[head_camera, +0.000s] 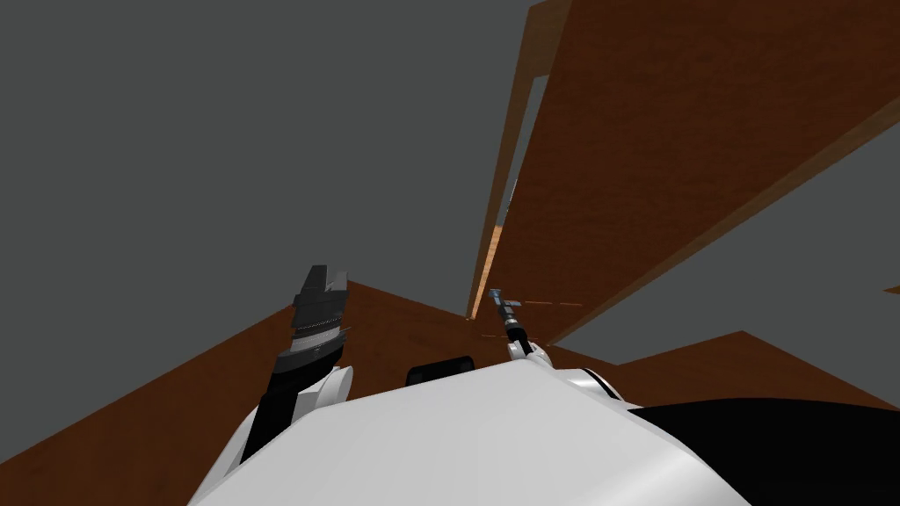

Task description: Pull the door open

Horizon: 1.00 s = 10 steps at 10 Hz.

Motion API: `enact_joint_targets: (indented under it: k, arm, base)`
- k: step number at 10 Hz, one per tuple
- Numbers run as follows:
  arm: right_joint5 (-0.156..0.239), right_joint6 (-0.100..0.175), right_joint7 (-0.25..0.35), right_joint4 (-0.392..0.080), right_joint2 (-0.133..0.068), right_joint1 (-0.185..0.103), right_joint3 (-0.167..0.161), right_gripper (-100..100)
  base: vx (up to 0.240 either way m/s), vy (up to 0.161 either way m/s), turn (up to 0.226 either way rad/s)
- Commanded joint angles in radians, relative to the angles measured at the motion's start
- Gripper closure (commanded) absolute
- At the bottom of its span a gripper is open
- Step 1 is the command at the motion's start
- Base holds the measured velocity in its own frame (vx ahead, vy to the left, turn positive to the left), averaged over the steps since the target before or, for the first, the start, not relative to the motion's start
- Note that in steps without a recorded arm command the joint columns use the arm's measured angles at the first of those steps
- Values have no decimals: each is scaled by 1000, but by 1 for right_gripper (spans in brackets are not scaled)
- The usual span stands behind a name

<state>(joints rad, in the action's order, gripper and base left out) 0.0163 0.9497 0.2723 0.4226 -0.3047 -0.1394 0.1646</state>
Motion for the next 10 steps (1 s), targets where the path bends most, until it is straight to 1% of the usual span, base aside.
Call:
enact_joint_targets:
  k: [1,3,6,8,9,10]
  arm:
    - [-10,12,16,2,-9,7,-12,100]
    - [-25,29,39,4,-21,17,-29,100]
    - [-49,59,78,7,-42,34,-59,100]
    - [-66,79,104,10,-55,45,-79,100]
    - [-71,85,112,11,-60,48,-85,100]
    - [-68,71,105,26,-54,50,-82,100]
  base:
    - [-146,-22,85]
    - [-213,-39,91]
    - [-213,-74,94]
    - [-222,-44,78]
    - [-250,-35,54]
    - [-109,-6,8]
